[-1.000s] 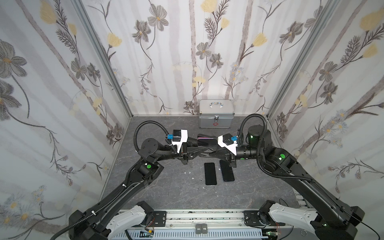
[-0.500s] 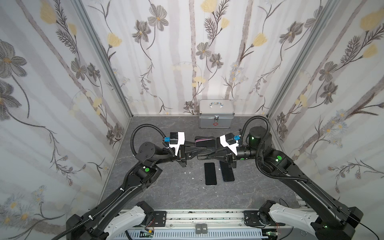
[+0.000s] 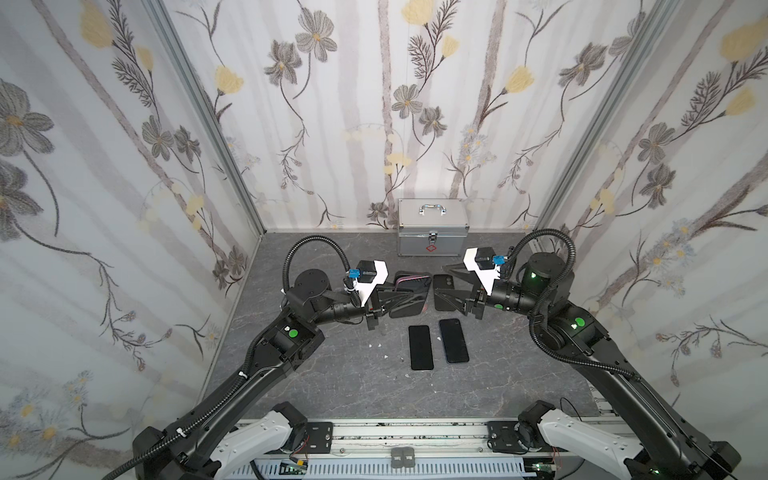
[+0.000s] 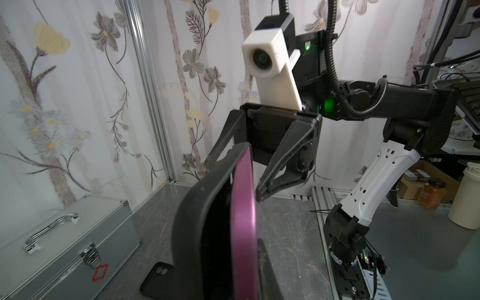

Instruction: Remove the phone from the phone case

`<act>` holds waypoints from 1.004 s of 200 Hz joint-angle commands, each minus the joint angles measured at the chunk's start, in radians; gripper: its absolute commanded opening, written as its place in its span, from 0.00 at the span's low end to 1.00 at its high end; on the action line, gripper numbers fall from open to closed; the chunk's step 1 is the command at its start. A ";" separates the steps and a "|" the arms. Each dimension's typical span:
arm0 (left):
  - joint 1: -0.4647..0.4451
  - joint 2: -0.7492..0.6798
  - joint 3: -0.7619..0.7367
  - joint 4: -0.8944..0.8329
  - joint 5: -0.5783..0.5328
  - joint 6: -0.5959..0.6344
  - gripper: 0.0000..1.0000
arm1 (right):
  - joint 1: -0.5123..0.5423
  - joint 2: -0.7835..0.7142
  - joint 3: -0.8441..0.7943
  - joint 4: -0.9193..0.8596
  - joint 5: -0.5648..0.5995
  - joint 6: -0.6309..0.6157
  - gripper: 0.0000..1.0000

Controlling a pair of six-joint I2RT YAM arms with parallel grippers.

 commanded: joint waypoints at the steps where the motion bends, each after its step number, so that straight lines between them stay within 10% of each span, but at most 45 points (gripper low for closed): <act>1: 0.000 0.013 0.027 -0.119 -0.012 0.121 0.00 | -0.011 0.050 0.088 -0.080 -0.027 0.001 0.60; 56: -0.016 0.065 0.119 -0.357 -0.077 0.312 0.00 | 0.029 0.271 0.373 -0.471 -0.054 -0.154 0.55; 201: -0.041 0.053 0.126 -0.401 -0.124 0.395 0.00 | 0.117 0.391 0.460 -0.544 -0.007 -0.152 0.48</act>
